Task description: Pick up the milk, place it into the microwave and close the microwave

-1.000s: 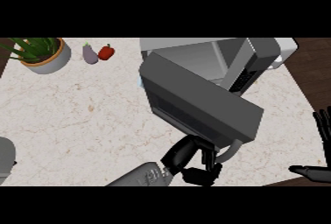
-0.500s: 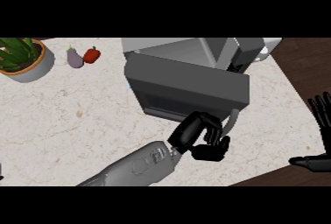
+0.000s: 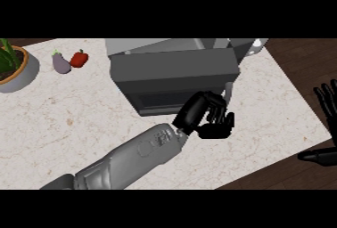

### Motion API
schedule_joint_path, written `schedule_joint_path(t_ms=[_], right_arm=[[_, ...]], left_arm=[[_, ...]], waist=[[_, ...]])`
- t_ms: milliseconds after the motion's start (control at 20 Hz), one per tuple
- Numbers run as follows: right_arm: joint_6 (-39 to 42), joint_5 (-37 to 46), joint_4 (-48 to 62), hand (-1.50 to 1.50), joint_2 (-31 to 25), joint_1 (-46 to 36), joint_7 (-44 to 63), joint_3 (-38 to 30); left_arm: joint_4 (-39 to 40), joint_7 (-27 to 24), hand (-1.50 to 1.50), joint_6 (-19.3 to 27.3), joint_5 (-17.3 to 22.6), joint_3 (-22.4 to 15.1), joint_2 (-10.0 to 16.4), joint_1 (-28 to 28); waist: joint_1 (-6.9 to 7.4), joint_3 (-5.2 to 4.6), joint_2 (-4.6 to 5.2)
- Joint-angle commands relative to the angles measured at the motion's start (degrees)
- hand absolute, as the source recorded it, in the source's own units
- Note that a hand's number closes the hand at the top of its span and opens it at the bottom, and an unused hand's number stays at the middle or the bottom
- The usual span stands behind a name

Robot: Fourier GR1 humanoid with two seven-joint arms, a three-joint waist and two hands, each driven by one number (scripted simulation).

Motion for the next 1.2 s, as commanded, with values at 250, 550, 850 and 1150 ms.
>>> schedule_joint_path(t_ms=[250, 550, 850, 1150], right_arm=[[5.8, -3.0, -2.3, -1.5, -1.5, -3.0, 1.1, 1.1], [9.1, -5.2, -4.4, -1.5, -2.1, -5.3, 3.3, 2.9], [11.0, -5.8, -6.7, -1.5, -3.0, -6.7, 6.5, 5.5], [16.5, -3.9, -13.4, 1.5, -5.8, -9.5, 6.7, 9.9]], left_arm=[[4.2, 0.2, 1.5, 1.8, 3.8, 2.0, -0.3, -7.7], [7.2, 0.4, 1.5, 2.5, 5.9, 3.2, -0.3, -10.8], [9.0, 0.5, 1.5, 3.6, 7.4, 3.3, -0.3, -12.9], [9.4, 0.1, 1.5, 4.4, 8.6, 2.8, -0.3, -12.5]], waist=[[-3.63, 0.16, 0.79], [-4.4, 0.21, 1.44], [-5.61, 0.2, 1.81], [-5.68, 0.23, 1.16]])
